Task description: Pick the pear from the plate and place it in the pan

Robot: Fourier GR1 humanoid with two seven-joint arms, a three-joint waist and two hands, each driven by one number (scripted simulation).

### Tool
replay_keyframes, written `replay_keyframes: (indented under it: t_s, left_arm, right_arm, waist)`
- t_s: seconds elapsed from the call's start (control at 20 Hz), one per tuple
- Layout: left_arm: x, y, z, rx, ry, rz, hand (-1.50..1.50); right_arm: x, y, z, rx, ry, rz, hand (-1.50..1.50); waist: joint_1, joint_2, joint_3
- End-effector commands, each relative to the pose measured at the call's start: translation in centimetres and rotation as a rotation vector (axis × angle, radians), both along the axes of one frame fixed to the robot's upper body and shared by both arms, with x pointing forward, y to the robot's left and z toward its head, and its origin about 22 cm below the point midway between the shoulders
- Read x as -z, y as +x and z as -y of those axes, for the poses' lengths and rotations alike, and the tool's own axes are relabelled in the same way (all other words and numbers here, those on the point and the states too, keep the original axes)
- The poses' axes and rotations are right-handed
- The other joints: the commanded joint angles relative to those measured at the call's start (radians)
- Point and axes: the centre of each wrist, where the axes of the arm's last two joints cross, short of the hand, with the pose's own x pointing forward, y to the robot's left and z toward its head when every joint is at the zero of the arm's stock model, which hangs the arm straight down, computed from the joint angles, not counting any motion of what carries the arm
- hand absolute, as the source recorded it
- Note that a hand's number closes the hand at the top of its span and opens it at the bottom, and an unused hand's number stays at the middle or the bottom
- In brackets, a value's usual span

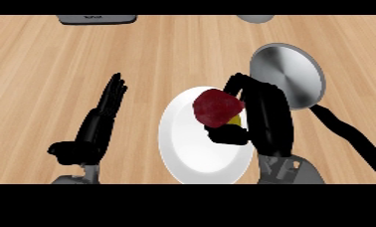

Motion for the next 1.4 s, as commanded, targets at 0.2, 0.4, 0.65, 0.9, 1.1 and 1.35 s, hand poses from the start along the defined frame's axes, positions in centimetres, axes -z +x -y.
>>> replay_keyframes:
  t_s: [0.2,0.4,0.65,0.9,1.1,1.35]
  left_arm:
    - [-1.1,0.3,0.3,0.047,-0.002,0.015,0.0]
    - [0.1,0.5,0.5,0.037,0.007,0.026,0.0]
    - [-0.1,2.0,2.4,0.047,-0.016,0.025,0.0]
    - [1.3,-0.6,1.0,0.042,0.003,0.017,0.0]
    - [0.2,0.2,1.9,0.054,-0.002,0.029,0.0]
    - [0.4,0.3,1.3,0.073,0.002,0.031,0.0]
  right_arm:
    - [1.0,3.2,7.0,0.197,0.093,0.063,1.5]
    - [3.1,5.9,9.1,0.247,0.045,0.133,1.5]
    - [3.6,8.4,14.4,0.361,-0.053,0.268,1.5]
    - [5.6,11.1,18.0,0.405,0.041,0.307,1.5]
    - [5.1,14.4,18.5,0.389,0.069,0.318,1.5]
    - [6.1,14.5,23.0,0.398,0.086,0.083,1.5]
  waist:
    - [0.033,0.011,0.001]
    - [0.037,0.013,0.001]
    - [0.036,0.019,0.002]
    - [0.05,0.016,0.002]
    - [0.056,0.018,0.002]
    - [0.076,0.025,0.002]
